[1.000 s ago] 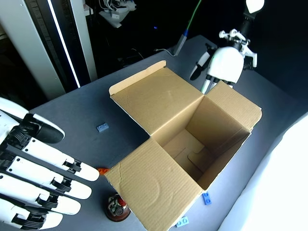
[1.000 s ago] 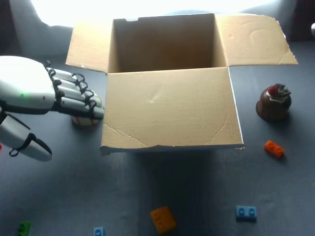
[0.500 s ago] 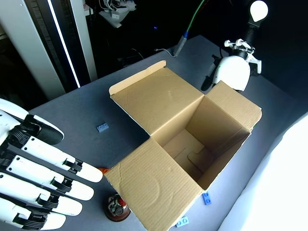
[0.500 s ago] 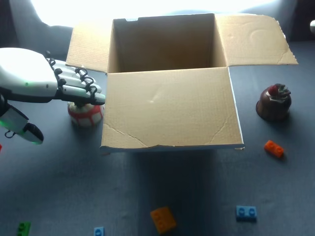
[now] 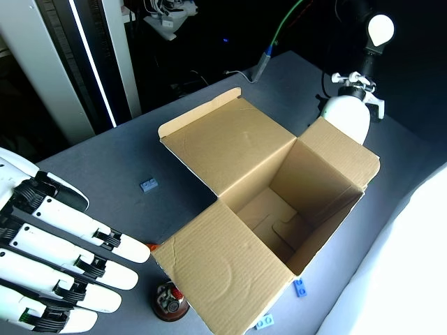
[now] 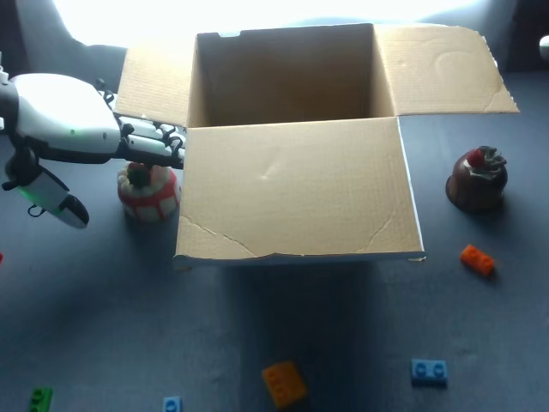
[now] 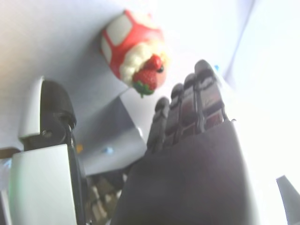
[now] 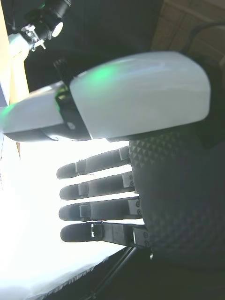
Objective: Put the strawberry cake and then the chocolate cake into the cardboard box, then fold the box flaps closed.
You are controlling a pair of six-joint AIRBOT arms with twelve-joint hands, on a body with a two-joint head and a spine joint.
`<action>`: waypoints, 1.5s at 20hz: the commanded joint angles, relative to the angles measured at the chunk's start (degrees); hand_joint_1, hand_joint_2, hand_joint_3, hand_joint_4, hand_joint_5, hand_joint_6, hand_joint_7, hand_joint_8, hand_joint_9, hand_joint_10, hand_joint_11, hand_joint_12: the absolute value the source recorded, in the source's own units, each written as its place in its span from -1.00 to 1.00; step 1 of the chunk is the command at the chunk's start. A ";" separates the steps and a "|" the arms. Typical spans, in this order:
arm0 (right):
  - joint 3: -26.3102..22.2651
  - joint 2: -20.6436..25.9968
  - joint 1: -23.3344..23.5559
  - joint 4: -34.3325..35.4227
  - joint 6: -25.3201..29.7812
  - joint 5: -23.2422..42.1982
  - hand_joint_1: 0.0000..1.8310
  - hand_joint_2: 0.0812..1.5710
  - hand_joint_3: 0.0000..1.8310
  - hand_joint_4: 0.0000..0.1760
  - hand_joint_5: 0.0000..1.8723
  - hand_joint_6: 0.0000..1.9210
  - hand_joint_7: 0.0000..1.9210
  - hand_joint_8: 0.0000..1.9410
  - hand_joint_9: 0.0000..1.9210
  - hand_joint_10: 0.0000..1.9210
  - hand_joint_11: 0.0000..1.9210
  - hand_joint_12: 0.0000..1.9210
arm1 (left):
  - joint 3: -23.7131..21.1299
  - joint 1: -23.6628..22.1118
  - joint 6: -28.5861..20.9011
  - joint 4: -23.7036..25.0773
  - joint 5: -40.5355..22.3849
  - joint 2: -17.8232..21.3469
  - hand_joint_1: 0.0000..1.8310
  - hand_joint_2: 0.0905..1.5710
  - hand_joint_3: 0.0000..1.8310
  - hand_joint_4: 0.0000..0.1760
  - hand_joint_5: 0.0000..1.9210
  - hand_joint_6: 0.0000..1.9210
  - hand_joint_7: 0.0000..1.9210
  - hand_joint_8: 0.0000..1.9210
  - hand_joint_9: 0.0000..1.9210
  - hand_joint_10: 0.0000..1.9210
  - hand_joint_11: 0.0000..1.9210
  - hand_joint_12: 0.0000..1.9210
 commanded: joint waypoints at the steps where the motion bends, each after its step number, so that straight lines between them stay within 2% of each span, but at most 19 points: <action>1: 0.24 0.70 0.88 0.54 0.01 6.73 0.07 0.28 -1.00 -1.00 -0.68 -1.00 -0.72 -1.00 -0.69 -0.99 -1.00 -0.20 | 0.52 -0.12 0.18 -2.92 -0.29 0.00 0.19 0.23 -1.00 -0.49 -1.00 -1.00 -1.00 -1.00 -0.98 -1.00 -1.00 -0.73; 4: 0.24 0.66 0.96 0.54 -0.09 6.73 0.03 0.29 -1.00 -0.98 -0.69 -1.00 -0.73 -1.00 -0.67 -0.99 -1.00 -0.15 | 2.08 0.52 0.09 -2.54 -0.29 -1.54 0.21 0.22 -1.00 -0.46 -0.99 -1.00 -0.99 -1.00 -0.99 -1.00 -1.00 -0.73; 6: 0.23 0.63 0.99 0.54 -0.10 6.72 0.04 0.28 -1.00 -1.00 -0.69 -1.00 -0.72 -1.00 -0.67 -0.99 -1.00 -0.13 | 2.83 0.96 0.04 -2.10 -0.29 -2.46 0.20 0.23 -1.00 -0.39 -0.97 -1.00 -0.98 -1.00 -0.97 -1.00 -1.00 -0.65; 7: 0.22 0.62 1.00 0.54 -0.13 6.65 0.04 0.29 -1.00 -1.00 -0.69 -1.00 -0.74 -1.00 -0.68 -1.00 -1.00 -0.13 | 3.15 1.07 0.00 -1.93 -0.29 -2.90 0.19 0.24 -1.00 -0.43 -0.96 -0.99 -0.96 -1.00 -0.94 -0.99 -1.00 -0.57; 10: 0.01 0.62 1.11 0.54 -0.27 6.56 0.06 0.27 -1.00 -0.95 -0.69 -1.00 -0.74 -1.00 -0.67 -1.00 -1.00 -0.12 | 3.90 1.13 -0.04 -1.46 -0.27 -3.92 0.20 0.24 -1.00 -0.47 -0.96 -1.00 -0.96 -1.00 -0.93 -0.99 -1.00 -0.55; 11: -0.12 0.62 1.15 0.54 -0.52 6.56 0.04 0.28 -1.00 -1.00 -0.69 -1.00 -0.74 -1.00 -0.67 -1.00 -1.00 -0.11 | 4.28 1.12 -0.06 -1.37 -0.24 -4.39 0.21 0.24 -1.00 -0.48 -0.95 -1.00 -0.94 -1.00 -0.92 -0.99 -1.00 -0.52; 13: -0.29 0.62 1.23 0.54 -0.86 6.56 0.05 0.31 -0.99 -0.99 -0.73 -1.00 -0.73 -1.00 -0.69 -1.00 -1.00 -0.16 | 5.13 0.91 -0.06 -0.75 -0.24 -5.32 0.21 0.23 -1.00 -0.34 -0.94 -0.99 -0.94 -1.00 -0.92 -0.99 -1.00 -0.47; 14: -0.33 0.62 1.25 0.54 -0.90 6.56 0.08 0.31 -1.00 -0.92 -0.73 -1.00 -0.73 -1.00 -0.69 -1.00 -1.00 -0.20 | 5.83 0.79 -0.06 -0.40 -0.25 -5.97 0.21 0.24 -1.00 -0.33 -0.93 -0.99 -0.93 -0.99 -0.91 -0.99 -1.00 -0.47; 16: -0.37 0.62 1.28 0.53 -0.98 6.56 0.10 0.30 -1.00 -0.89 -0.71 -0.99 -0.72 -1.00 -0.69 -1.00 -1.00 -0.17 | 7.06 0.59 -0.08 -0.21 -0.27 -6.91 0.18 0.25 -1.00 -0.34 -0.89 -0.99 -0.85 -0.99 -0.81 -0.98 -1.00 -0.19; 20: -0.43 0.62 1.31 0.53 -0.99 6.56 0.10 0.30 -1.00 -0.96 -0.72 -1.00 -0.75 -1.00 -0.72 -1.00 -1.00 -0.20 | 9.12 0.47 -0.38 -0.21 -0.80 -8.13 0.18 0.28 -0.99 -0.39 -0.86 -0.99 -0.80 -0.99 -0.74 -0.97 -1.00 -0.03; 21: -0.43 0.62 1.32 0.53 -1.01 6.56 0.12 0.29 -1.00 -1.00 -0.70 -0.99 -0.75 -1.00 -0.72 -1.00 -1.00 -0.21 | 9.32 0.49 -0.54 -0.21 -0.97 -8.18 0.21 0.26 -1.00 -0.38 -0.82 -0.98 -0.72 -0.99 -0.64 -0.95 -1.00 0.16; 23: -0.43 0.63 1.32 0.53 -1.03 6.57 0.09 0.31 -1.00 -0.93 -0.71 -1.00 -0.76 -1.00 -0.73 -0.99 -1.00 -0.29 | 9.38 0.50 -0.61 -0.21 -1.26 -8.15 0.29 0.23 -1.00 -0.47 -0.63 -0.97 -0.54 -0.98 -0.42 -0.88 -0.85 0.38; 24: -0.43 0.63 1.32 0.53 -1.06 6.57 0.07 0.32 -0.99 -0.97 -0.71 -1.00 -0.77 -1.00 -0.73 -1.00 -1.00 -0.29 | 9.39 0.56 -0.62 -0.21 -1.27 -8.12 0.32 0.24 -1.00 -0.73 -0.53 -0.96 -0.44 -0.96 -0.40 -0.59 -0.77 0.48; 25: -0.43 0.63 1.33 0.53 -1.06 6.58 0.07 0.33 -0.99 -0.99 -0.71 -1.00 -0.76 -1.00 -0.73 -1.00 -1.00 -0.30 | 9.40 0.63 -0.67 -0.21 -1.28 -8.09 0.34 0.26 -1.00 -0.92 -0.46 -0.94 -0.37 -0.93 -0.47 -0.20 -0.72 0.60; 26: -0.43 0.63 1.33 0.53 -1.07 6.60 0.09 0.31 -1.00 -0.97 -0.71 -1.00 -0.74 -0.99 -0.72 -0.99 -1.00 -0.28 | 9.38 0.63 -0.74 -0.20 -1.30 -8.04 0.33 0.30 -1.00 -1.00 -0.44 -0.63 -0.49 -0.35 -0.53 0.25 -0.60 0.73; 27: -0.43 0.63 1.33 0.53 -1.09 6.60 0.10 0.32 -1.00 -1.00 -0.72 -1.00 -0.74 -1.00 -0.74 -1.00 -1.00 -0.32 | 9.35 0.64 -0.75 -0.20 -1.31 -8.00 0.32 0.33 -0.99 -1.00 -0.51 -0.12 -0.56 0.18 -0.44 0.51 -0.43 0.77; 28: -0.43 0.63 1.33 0.53 -1.10 6.64 0.09 0.32 -1.00 -1.00 -0.71 -1.00 -0.74 -1.00 -0.73 -0.99 -1.00 -0.31 | 9.28 0.67 -0.82 -0.12 -1.31 -7.92 0.33 0.35 -0.99 -1.00 -0.57 0.20 -0.62 0.41 -0.39 0.60 -0.35 0.79; 29: -0.43 0.63 1.33 0.53 -1.10 6.65 0.10 0.32 -1.00 -1.00 -0.70 -0.99 -0.74 -1.00 -0.73 -0.99 -1.00 -0.31 | 9.16 0.72 -0.86 -0.08 -1.31 -7.81 0.36 0.36 -0.98 -1.00 -0.60 0.33 -0.61 0.50 -0.34 0.64 -0.29 0.80; 30: -0.43 0.64 1.33 0.53 -1.10 6.67 0.08 0.33 -1.00 -1.00 -0.70 -0.99 -0.73 -1.00 -0.72 -0.99 -1.00 -0.27 | 8.96 0.82 -0.97 -0.05 -1.31 -7.60 0.40 0.56 -0.97 -1.00 -0.47 0.53 -0.47 0.63 -0.24 0.68 -0.17 0.87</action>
